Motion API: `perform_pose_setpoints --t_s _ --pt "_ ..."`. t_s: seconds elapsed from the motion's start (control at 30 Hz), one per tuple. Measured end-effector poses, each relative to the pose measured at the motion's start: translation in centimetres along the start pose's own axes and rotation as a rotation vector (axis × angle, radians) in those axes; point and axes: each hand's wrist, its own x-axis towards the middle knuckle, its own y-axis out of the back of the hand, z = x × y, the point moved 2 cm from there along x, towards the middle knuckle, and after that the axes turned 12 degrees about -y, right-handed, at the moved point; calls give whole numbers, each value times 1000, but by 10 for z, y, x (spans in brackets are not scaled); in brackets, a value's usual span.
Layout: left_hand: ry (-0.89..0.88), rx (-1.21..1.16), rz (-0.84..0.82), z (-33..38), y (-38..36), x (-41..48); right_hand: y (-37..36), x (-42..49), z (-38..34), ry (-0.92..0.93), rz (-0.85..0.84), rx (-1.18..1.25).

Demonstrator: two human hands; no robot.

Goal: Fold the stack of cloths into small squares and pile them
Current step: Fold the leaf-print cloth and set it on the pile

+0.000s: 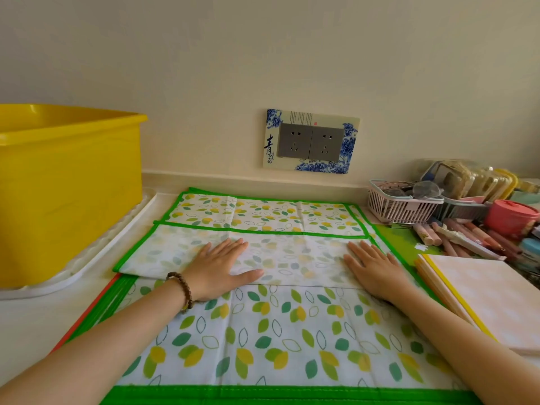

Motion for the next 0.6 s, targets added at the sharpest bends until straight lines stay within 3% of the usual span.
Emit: perform_pose_setpoints --t_s 0.17,0.4,0.6 --pt "-7 -20 -3 3 1 -1 4 -8 -19 55 3 77" --pt "-8 -8 -5 2 0 0 -6 -54 -101 435 -43 146" --pt "-9 -7 3 1 -1 2 -19 -61 -112 441 -43 58"
